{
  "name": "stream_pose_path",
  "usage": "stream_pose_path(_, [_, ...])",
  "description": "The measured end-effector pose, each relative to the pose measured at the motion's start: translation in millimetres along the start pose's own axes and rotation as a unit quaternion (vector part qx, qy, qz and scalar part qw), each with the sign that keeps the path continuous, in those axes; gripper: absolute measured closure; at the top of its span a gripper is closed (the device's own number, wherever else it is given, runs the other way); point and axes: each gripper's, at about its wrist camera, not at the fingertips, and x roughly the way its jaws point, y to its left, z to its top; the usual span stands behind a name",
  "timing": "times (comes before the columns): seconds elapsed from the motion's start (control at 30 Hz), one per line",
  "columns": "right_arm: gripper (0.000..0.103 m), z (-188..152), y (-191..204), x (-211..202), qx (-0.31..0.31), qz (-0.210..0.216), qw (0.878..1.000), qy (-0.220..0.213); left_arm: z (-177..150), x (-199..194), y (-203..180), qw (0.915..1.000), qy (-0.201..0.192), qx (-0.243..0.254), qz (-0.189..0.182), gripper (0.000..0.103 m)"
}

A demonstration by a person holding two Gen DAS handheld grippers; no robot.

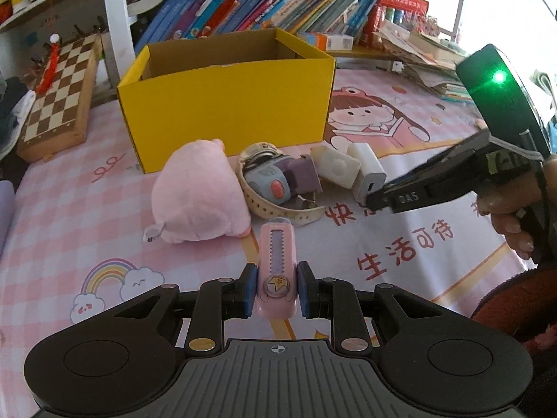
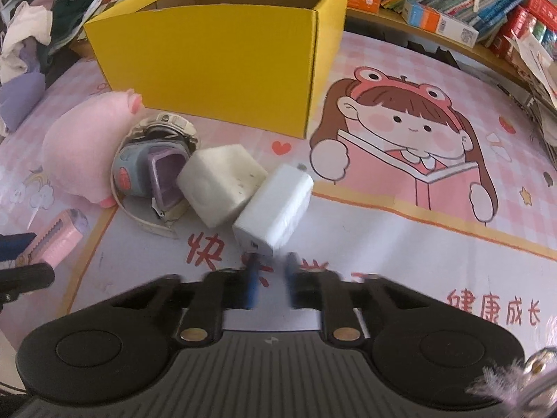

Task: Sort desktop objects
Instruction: 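Grasp the pink stick with the left tool while the right tool grasps the white adapter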

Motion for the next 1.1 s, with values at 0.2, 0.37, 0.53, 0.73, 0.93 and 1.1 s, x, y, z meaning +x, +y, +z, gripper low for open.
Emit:
stream_pose_path(0.2, [0.101,-5,-6,-19,0.007,-0.009,1.0,-0.018,-1,-5,2,0.9999,-0.008,-0.002,-0.006,0.08])
stream_pose_path(0.37, [0.101,-7,-4,-28,0.0,-0.012,1.0,-0.021,-2,-8,3,0.9999,-0.013,-0.006,-0.01,0.08])
stream_pose_path(0.53, [0.073,-7,-1,-27,0.001,-0.006,1.0,-0.016,-3,-10,7,0.9997,-0.018,-0.014,-0.007,0.08])
stream_pose_path(0.73, [0.041,-5,1,-24,0.007,0.0,1.0,-0.02,-6,-13,13,0.9995,-0.019,-0.026,0.001,0.08])
stream_pose_path(0.93, [0.042,0,-2,-12,0.022,0.001,1.0,-0.007,-7,-12,18,0.9993,-0.014,-0.033,0.007,0.08])
stream_pose_path(1.1, [0.052,9,-1,-1,0.024,-0.015,1.0,-0.009,-6,-11,21,0.9992,-0.012,-0.036,0.009,0.08])
